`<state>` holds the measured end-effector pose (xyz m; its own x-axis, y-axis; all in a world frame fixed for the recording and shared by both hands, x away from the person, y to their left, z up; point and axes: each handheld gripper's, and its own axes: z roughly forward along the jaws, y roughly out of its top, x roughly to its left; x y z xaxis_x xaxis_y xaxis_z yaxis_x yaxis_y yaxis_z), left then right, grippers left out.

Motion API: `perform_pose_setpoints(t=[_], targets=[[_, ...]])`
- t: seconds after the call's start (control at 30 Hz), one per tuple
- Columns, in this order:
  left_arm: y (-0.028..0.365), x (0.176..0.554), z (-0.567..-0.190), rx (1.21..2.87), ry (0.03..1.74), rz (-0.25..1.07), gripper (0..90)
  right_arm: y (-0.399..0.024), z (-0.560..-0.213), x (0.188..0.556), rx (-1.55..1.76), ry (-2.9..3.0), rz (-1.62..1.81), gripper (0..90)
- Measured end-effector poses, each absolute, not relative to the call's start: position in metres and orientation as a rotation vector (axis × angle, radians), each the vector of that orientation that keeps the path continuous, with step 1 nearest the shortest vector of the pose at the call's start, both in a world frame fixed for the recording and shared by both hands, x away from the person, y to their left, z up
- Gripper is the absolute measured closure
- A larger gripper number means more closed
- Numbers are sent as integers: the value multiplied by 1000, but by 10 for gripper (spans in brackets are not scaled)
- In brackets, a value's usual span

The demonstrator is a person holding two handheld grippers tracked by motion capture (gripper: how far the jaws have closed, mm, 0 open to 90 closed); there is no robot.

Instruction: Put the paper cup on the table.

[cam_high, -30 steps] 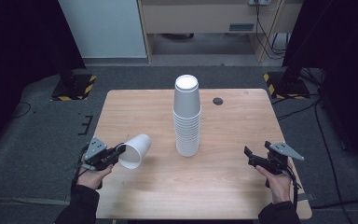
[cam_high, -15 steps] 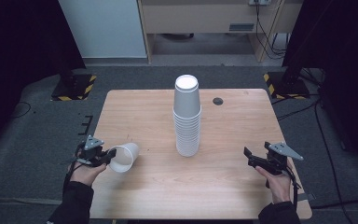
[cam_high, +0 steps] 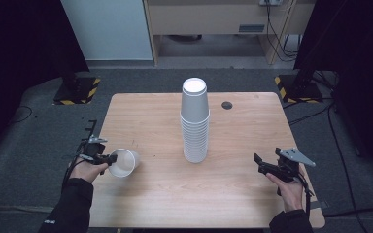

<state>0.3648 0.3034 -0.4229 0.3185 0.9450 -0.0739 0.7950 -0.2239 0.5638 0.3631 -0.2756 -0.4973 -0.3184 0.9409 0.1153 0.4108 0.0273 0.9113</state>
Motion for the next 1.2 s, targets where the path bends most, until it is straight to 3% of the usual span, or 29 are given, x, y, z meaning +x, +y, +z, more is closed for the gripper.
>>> perform_pose_setpoints(t=[0.77,1.07,1.17,1.2], targets=[[292,391,-421,2198,1725,182,849,-275,-498,364,1370,1784,1268,89],[291,392,-423,2094,1667,288,704,-275,-498,364,1370,1785,1267,89],[295,388,-421,2015,1611,360,577,-275,-498,364,1370,1788,1266,89],[296,386,-420,1976,1582,388,494,-275,-498,364,1371,1787,1267,89]])
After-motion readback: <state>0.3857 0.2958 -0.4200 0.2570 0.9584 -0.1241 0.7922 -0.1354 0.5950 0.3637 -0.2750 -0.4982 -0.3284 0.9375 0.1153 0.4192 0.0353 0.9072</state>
